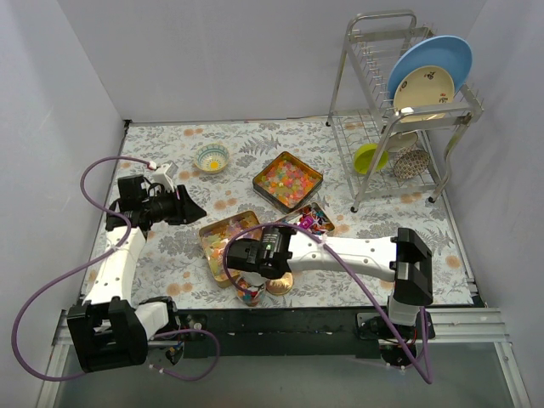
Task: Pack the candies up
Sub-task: Place the fake candies in the packing bottle, then place the spatula at the center of the board, then adjust the storage box at the center of the board, then pick up the bottle lid at the center of the board, then close the bottle lid on the packing bottle.
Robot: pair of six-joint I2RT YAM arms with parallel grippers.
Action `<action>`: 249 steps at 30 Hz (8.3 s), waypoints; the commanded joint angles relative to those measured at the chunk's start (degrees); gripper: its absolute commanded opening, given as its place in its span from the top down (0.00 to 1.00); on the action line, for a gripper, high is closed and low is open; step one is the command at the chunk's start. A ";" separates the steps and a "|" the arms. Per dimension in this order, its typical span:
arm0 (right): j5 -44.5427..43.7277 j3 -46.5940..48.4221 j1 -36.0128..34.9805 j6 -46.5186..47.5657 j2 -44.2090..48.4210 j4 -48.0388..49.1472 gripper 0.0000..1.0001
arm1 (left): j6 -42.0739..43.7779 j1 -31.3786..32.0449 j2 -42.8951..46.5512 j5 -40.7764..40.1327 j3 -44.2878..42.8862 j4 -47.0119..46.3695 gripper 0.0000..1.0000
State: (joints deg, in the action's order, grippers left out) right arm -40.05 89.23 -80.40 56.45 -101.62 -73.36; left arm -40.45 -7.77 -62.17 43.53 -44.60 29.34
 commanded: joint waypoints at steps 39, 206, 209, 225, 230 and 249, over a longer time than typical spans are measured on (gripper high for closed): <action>38.73 -54.60 70.29 -5.64 34.30 37.33 0.99 | 20.32 22.26 -23.96 -1.95 -13.32 11.88 0.95; 66.95 -22.09 21.51 18.34 1.95 28.04 0.24 | -0.16 8.12 -14.64 -13.56 -23.16 6.00 0.02; 64.76 -20.07 21.51 18.88 5.11 24.07 0.24 | -1.12 8.12 -15.26 -12.33 -24.13 4.68 0.02; 63.61 1.73 14.76 8.07 -1.90 19.04 0.24 | -2.36 7.86 -14.73 -16.80 -27.56 4.58 0.02; 63.08 5.34 10.97 8.59 -5.77 18.79 0.24 | -1.57 4.26 -11.93 -16.99 -26.86 6.08 0.02; 60.62 1.56 7.72 10.18 -7.97 16.59 0.23 | -0.86 2.50 -8.84 -14.35 -24.40 7.48 0.02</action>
State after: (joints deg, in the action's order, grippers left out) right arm 19.62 91.72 -72.03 66.19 -108.73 -54.48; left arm -42.26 -4.80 -73.28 27.90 -69.84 36.01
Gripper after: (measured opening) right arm 0.873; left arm 0.982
